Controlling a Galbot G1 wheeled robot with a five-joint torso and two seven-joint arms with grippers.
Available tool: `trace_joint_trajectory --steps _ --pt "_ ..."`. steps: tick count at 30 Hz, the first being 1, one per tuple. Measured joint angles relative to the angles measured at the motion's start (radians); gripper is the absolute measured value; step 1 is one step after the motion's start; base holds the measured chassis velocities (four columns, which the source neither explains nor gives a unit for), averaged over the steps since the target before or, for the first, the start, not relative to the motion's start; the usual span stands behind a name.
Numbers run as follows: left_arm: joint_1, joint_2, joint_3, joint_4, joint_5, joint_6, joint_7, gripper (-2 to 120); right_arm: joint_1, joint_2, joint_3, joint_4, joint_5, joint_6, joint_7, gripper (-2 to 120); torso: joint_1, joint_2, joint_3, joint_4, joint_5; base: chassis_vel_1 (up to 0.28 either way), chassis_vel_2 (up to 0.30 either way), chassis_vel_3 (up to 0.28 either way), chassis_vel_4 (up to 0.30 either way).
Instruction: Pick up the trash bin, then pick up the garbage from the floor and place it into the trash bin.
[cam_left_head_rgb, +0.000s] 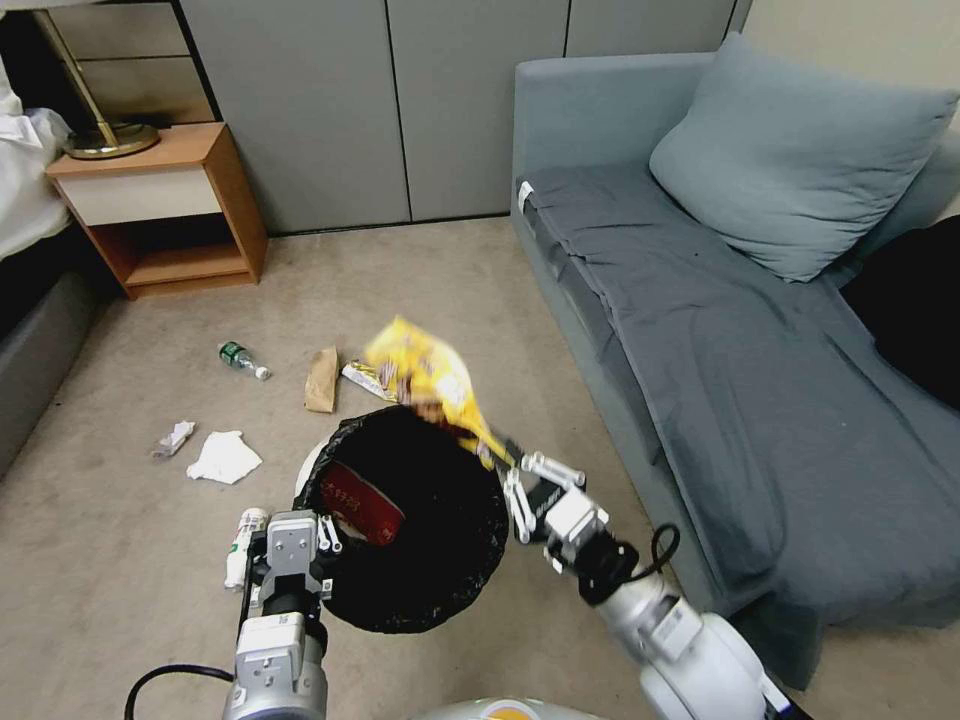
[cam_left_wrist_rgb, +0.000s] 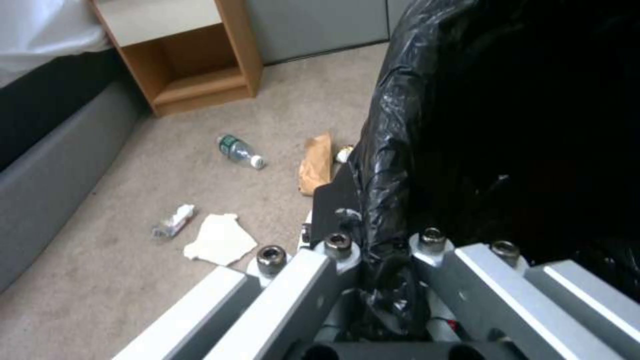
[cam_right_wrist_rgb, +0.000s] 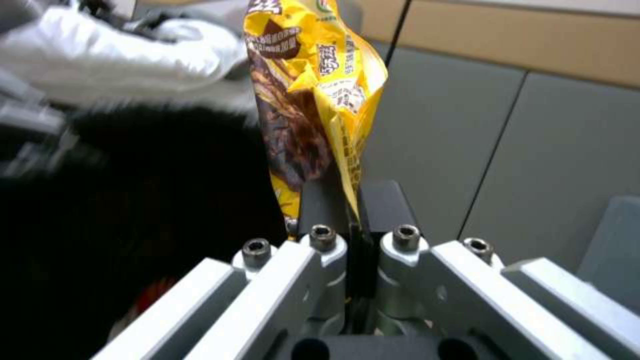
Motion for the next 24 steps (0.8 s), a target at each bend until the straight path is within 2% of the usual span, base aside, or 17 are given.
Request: trace_joint_trajectory --steps 17,20,21,24 --pt "-0.003 0.001 0.007 0.0 0.0 0.0 -0.001 0 -0.061 -0.015 -0.031 -0.062 -0.061 0.016 -0.004 2 0.0 0.0 0.0 0.0 -0.0002 0.0 0.0 0.0 0.0" --pt "-0.003 0.0 0.011 0.0 0.002 0.0 -0.001 0 -0.059 -0.01 -0.043 -0.077 -0.076 0.014 -0.008 17 0.0 0.0 0.0 0.0 -0.0002 0.0 0.0 0.0 0.0" --pt "-0.003 0.0 0.011 0.0 0.002 0.0 -0.001 0 -0.059 -0.01 -0.043 -0.077 -0.076 0.014 -0.008 17 0.0 0.0 0.0 0.0 -0.0002 0.0 0.0 0.0 0.0" --pt "-0.004 -0.004 0.017 0.003 0.008 0.0 -0.001 0 -0.049 0.002 -0.062 -0.087 -0.082 0.0 -0.009 30 0.0 0.0 0.0 -0.0001 -0.0002 0.0 0.0 0.0 0.0"
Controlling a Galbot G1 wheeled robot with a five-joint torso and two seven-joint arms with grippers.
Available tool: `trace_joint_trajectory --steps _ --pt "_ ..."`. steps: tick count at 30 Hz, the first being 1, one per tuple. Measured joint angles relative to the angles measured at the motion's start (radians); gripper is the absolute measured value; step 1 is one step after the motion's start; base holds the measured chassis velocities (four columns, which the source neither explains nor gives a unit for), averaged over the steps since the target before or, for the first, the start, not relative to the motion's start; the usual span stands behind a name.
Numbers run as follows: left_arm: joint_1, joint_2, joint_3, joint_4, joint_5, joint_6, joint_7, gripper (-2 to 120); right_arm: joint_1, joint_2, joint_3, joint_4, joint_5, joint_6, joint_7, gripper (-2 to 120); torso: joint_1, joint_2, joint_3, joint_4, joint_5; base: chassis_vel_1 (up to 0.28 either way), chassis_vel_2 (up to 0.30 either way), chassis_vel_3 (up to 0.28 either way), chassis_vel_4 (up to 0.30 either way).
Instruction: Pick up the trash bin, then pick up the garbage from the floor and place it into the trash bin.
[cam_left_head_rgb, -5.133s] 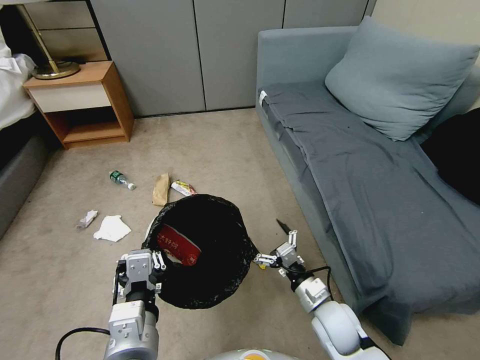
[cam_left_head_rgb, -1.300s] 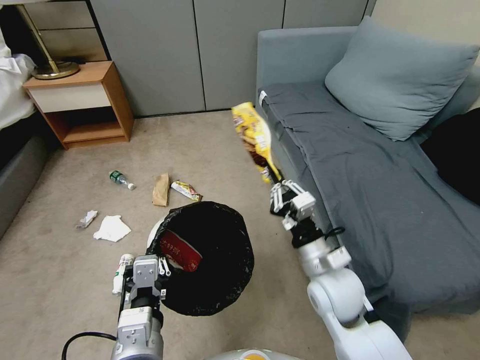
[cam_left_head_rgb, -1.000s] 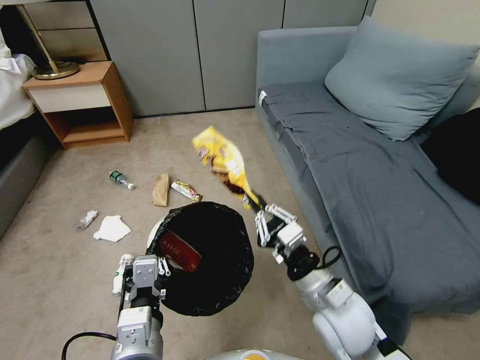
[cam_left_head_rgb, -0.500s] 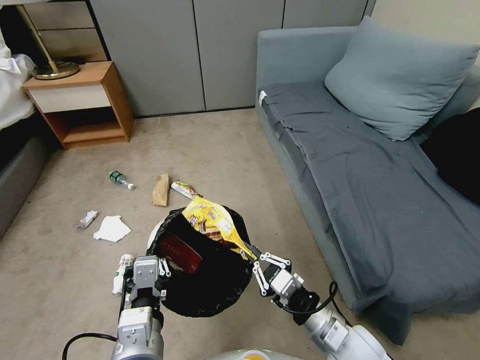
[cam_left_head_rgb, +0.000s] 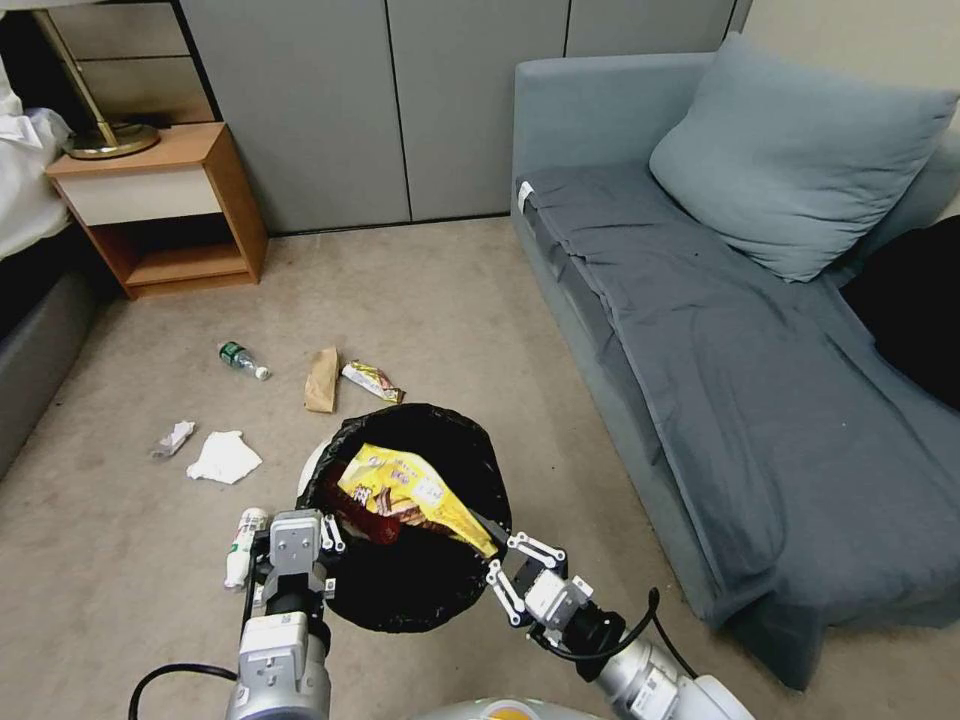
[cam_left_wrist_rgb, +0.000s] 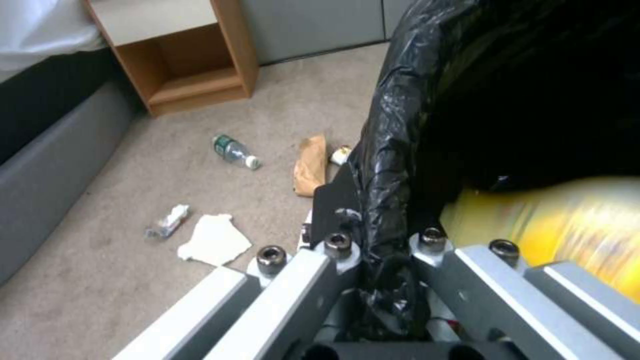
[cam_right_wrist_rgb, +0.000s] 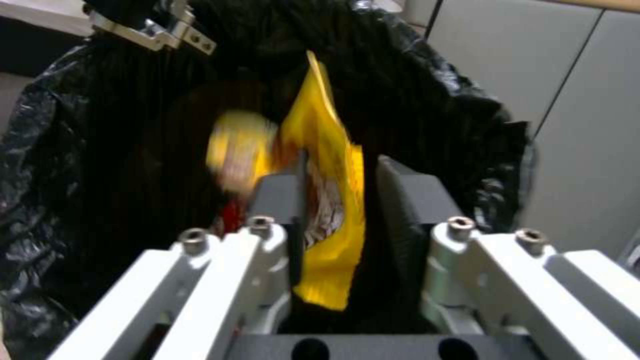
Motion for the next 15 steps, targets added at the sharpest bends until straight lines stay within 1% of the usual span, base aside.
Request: trace_joint_trajectory --steps 1,2,4,5,6,9,10,12,13,14,15 --pt "0.0 0.0 0.0 0.0 0.0 0.0 0.0 0 0.0 0.0 0.0 0.0 0.0 0.0 0.0 30 0.0 0.0 0.0 0.0 0.0 0.0 0.0 0.0 0.0" --pt "0.0 -0.001 0.002 0.001 0.002 0.0 0.0 0 0.004 0.005 -0.006 -0.002 -0.001 -0.006 0.0 34 0.0 0.0 0.0 0.0 0.0 0.0 0.0 0.0 0.0" --pt "-0.001 -0.005 0.006 0.002 0.007 0.0 0.001 0 0.022 0.024 -0.026 -0.011 -0.006 -0.02 0.0 45 0.0 0.0 0.0 0.0 0.0 0.0 0.0 0.0 0.0" --pt "-0.001 -0.005 0.006 0.002 0.007 0.0 0.001 0 0.022 0.024 -0.026 -0.011 -0.006 -0.02 0.0 45 0.0 0.0 0.0 0.0 0.0 0.0 0.0 0.0 0.0" --pt "-0.001 -0.006 0.006 0.002 0.008 0.0 0.001 0 0.027 0.029 -0.03 -0.014 -0.007 -0.023 0.0 48 0.0 0.0 0.0 0.0 0.0 0.0 0.0 0.0 0.0" --pt "0.0 -0.007 0.006 0.002 0.01 0.0 0.001 0 0.043 0.036 -0.041 -0.02 -0.008 -0.031 0.001 64 0.0 0.0 0.0 0.0 0.0 0.0 0.0 0.0 0.0" --pt "0.0 -0.007 0.006 0.002 0.01 0.0 0.001 0 0.043 0.036 -0.041 -0.02 -0.008 -0.031 0.001 64 0.0 0.0 0.0 0.0 0.0 0.0 0.0 0.0 0.0" --pt "0.0 -0.008 0.007 0.002 0.011 0.0 0.001 0 0.049 0.037 -0.041 -0.019 -0.008 -0.034 0.001 74 0.0 0.0 0.0 0.0001 0.0 0.0 0.0 0.0 0.0" --pt "0.0 -0.009 0.008 0.002 0.012 0.0 0.002 0 0.05 0.037 -0.04 -0.019 -0.008 -0.035 0.001 78 0.0 0.0 0.0 0.0001 0.0 0.0 0.0 0.0 0.0" --pt "0.0 -0.009 0.008 0.002 0.012 0.0 0.002 0 0.05 0.037 -0.04 -0.019 -0.008 -0.035 0.001 78 0.0 0.0 0.0 0.0001 0.0 0.0 0.0 0.0 0.0" --pt "0.0 -0.009 0.009 0.002 0.014 0.0 0.002 0 0.051 0.038 -0.039 -0.017 -0.007 -0.035 0.001 82 0.0 0.0 0.0 0.0 0.0 0.0 0.0 0.0 0.0"
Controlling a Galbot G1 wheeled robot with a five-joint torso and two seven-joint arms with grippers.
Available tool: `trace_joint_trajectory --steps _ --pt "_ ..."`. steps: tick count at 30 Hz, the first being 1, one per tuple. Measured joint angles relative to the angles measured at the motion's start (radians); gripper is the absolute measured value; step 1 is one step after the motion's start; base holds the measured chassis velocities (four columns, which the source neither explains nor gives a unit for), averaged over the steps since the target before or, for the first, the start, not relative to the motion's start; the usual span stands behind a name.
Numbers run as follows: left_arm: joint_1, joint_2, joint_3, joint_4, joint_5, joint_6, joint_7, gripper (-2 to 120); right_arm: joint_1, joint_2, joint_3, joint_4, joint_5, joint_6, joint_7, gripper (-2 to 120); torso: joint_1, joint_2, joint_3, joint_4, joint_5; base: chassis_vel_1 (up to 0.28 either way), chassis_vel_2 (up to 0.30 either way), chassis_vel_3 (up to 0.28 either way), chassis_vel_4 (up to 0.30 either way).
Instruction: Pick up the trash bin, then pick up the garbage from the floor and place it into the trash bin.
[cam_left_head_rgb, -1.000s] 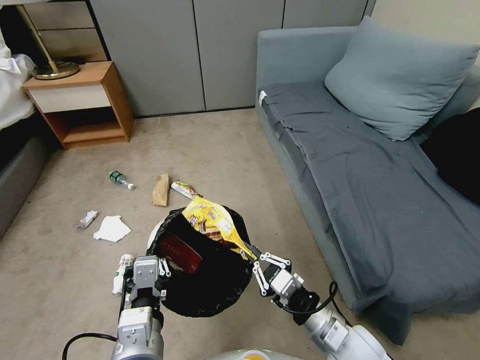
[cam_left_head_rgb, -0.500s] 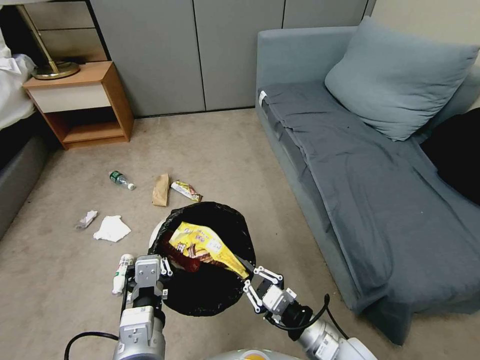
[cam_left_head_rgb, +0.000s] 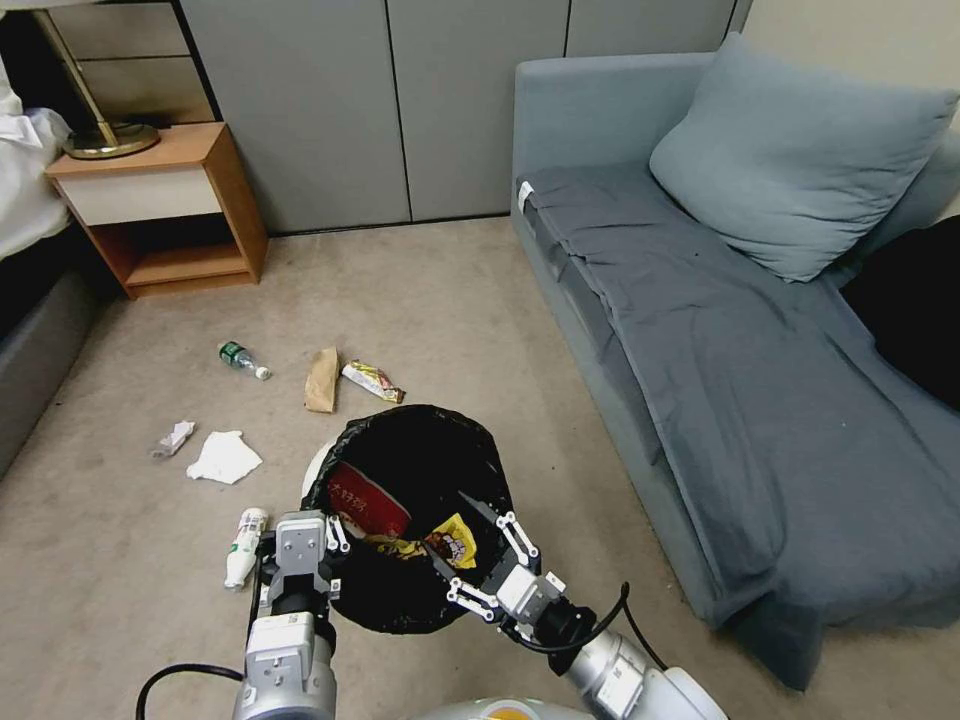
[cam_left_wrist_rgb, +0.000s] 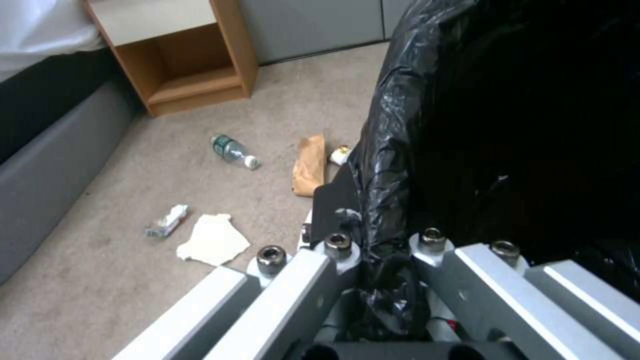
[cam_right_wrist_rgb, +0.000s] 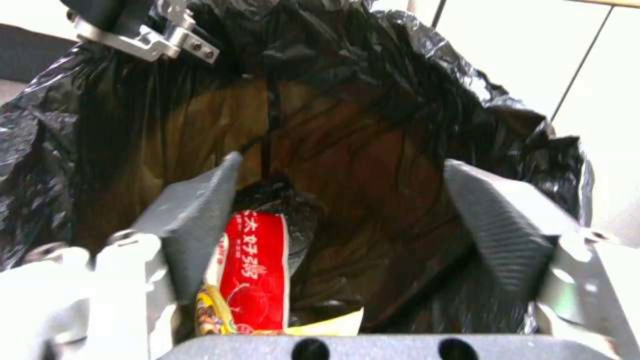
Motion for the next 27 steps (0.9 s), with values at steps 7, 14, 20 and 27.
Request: trace_joint_trajectory --steps 7,14,20,27 --pt "-0.002 0.0 0.002 0.007 0.002 -0.001 0.002 0 -0.004 0.021 0.018 0.04 0.001 0.0 0.009 100 0.0 0.0 0.0 0.0 0.0 0.0 0.0 0.0 0.0" --pt "-0.005 0.001 -0.002 0.019 0.001 -0.002 0.003 0 -0.004 0.073 0.064 0.108 0.02 0.014 0.07 100 0.0 0.0 0.0 0.0 0.0 0.0 0.0 0.0 0.0" --pt "-0.006 0.002 -0.006 0.021 -0.003 -0.004 0.006 0 -0.027 0.13 0.119 0.184 0.035 0.015 0.14 100 0.0 0.0 0.0 0.0 0.0 0.0 0.0 0.0 0.0" --pt "-0.008 0.005 -0.018 0.026 -0.013 -0.007 0.006 0 -0.14 0.197 0.148 0.238 0.013 0.038 0.242 100 0.0 0.0 0.0 -0.0002 -0.0001 0.0 0.0 0.0 0.0"
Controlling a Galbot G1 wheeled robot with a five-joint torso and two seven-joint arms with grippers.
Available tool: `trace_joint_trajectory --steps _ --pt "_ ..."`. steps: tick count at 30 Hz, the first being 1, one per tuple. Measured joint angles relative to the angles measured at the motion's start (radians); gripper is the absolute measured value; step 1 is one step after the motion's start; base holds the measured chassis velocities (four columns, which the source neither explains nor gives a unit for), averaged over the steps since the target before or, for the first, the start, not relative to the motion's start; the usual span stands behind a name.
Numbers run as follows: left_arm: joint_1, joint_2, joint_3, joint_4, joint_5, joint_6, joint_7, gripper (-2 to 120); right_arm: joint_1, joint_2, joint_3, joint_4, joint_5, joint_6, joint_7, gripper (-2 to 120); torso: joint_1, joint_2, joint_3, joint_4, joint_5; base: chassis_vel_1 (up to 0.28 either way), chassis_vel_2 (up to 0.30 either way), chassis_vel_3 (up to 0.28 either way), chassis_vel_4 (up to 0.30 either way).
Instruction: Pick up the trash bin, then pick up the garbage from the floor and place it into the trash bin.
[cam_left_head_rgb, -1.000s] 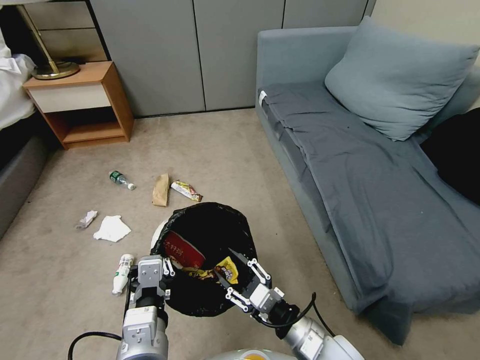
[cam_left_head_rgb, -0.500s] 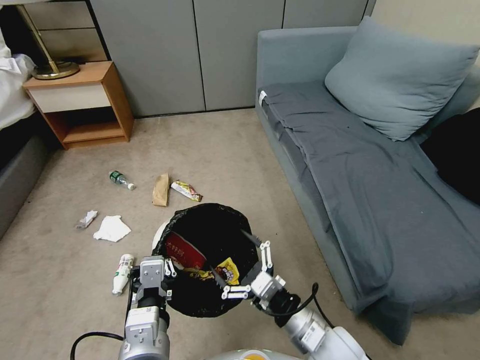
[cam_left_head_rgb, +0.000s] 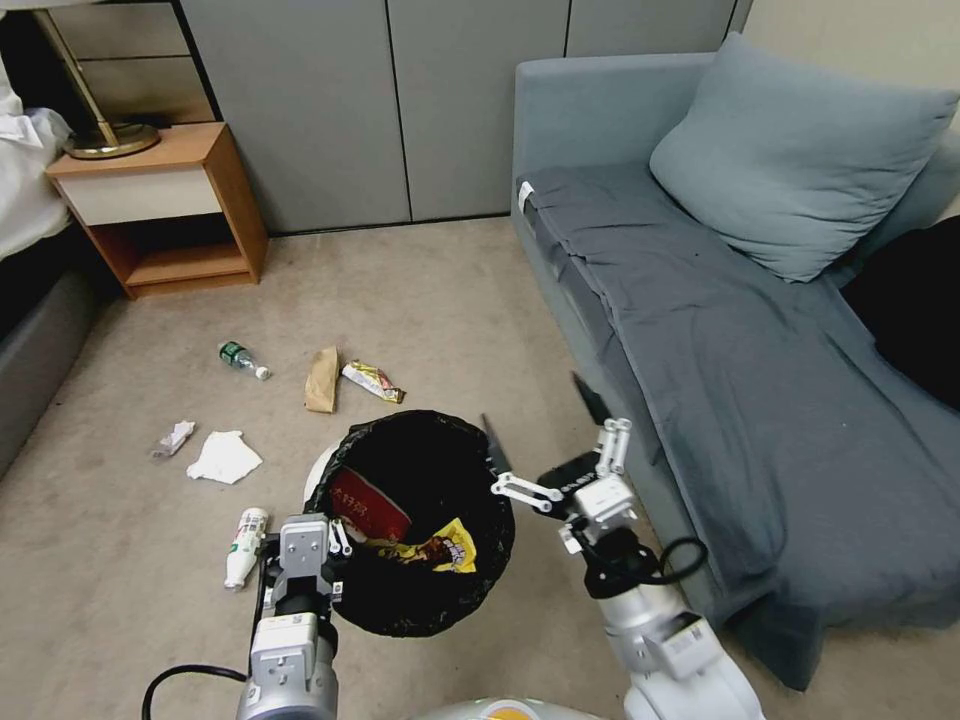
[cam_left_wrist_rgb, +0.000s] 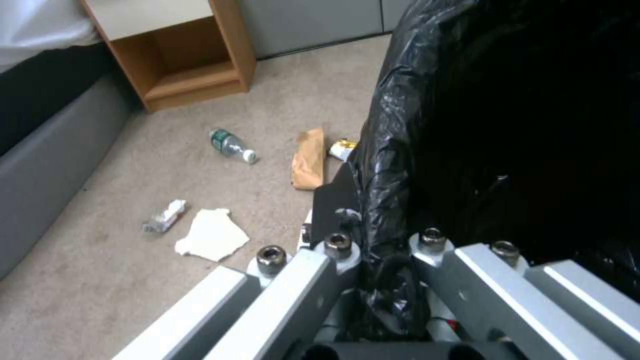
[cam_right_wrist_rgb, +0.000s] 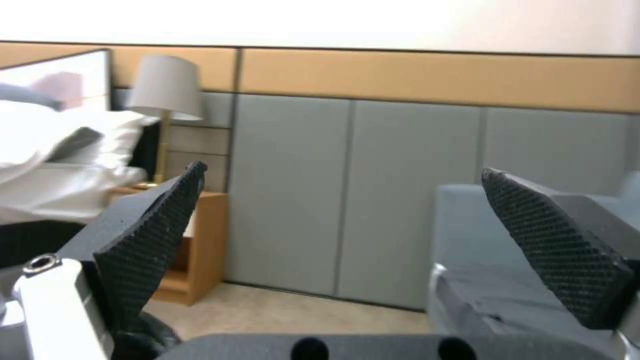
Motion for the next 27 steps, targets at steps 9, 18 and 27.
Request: trace_joint_trajectory --steps 9,18,27 --pt "-0.004 0.006 0.0 0.002 -0.023 -0.002 -0.002 0 -0.05 0.042 0.084 -0.041 0.018 0.048 0.062 100 0.0 0.0 0.0 0.0001 0.0001 0.0 0.0 0.0 0.0" --pt "-0.006 0.007 0.002 -0.002 -0.033 0.0 -0.003 0 -0.039 0.041 0.102 -0.073 0.062 0.051 0.065 100 0.0 0.0 0.0 0.0002 0.0002 0.0 0.0 0.0 0.0" --pt "-0.006 0.002 -0.001 -0.01 -0.033 0.005 -0.003 0 -0.02 0.038 0.117 -0.086 0.057 0.051 0.063 100 0.0 0.0 0.0 0.0001 0.0001 0.003 0.004 0.006 0.003"
